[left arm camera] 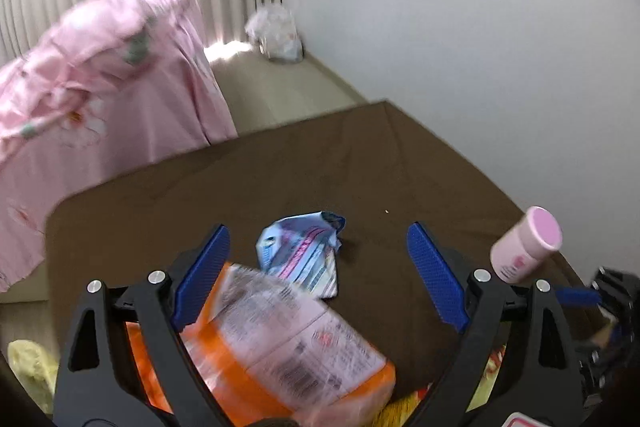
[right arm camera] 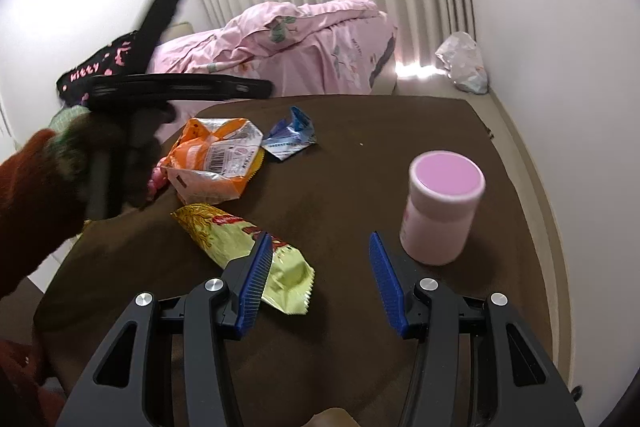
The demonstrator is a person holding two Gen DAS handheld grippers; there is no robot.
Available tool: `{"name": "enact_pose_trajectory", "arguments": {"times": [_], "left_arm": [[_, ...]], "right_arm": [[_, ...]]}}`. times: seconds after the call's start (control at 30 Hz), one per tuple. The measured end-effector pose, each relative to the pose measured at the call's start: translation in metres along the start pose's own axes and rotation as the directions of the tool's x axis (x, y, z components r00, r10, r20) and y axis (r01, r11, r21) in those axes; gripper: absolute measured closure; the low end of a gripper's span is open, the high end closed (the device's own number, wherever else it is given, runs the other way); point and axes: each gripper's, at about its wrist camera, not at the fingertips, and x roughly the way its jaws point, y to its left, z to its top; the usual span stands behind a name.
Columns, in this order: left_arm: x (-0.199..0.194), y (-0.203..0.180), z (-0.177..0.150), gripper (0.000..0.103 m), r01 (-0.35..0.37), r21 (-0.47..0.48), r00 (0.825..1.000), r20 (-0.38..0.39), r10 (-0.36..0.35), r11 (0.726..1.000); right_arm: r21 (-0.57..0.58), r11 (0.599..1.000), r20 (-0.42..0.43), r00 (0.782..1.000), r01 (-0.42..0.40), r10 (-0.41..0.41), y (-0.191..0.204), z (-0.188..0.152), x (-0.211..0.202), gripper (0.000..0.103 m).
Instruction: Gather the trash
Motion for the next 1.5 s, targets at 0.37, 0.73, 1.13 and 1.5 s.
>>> {"name": "enact_pose_trajectory", "arguments": {"times": [0.37,0.73,1.13,1.5], "left_arm": [[0.07,0.026,0.003,0.058,-0.149,-0.131,0.971,-0.207,0.119,0.98],[-0.04,0.003,-0.037,0.097,0.053,-0.123,0.999,0.001,-0.054,0.991],[-0.147,-0.013,-0.122,0.097,0.271,-0.125,0.963,0.021,-0.27,0.954],[-0.176,0.008,-0.173,0.059,0.306,-0.208,0.952,0.068,-0.298,0.929]], "right_arm": [[0.004,1.0,0.036,0.999,-0.021,0.021,0.005,-0.008,-0.007,0.055],[0.007,0.999,0.04,0.999,-0.035,0.034,0.009,-0.013,-0.013,0.055],[-0.025,0.999,0.001,0.999,-0.039,0.039,0.03,-0.009,-0.006,0.05],[-0.138,0.99,-0.017,0.999,-0.033,0.031,0.074,0.012,-0.014,0.049]]}}
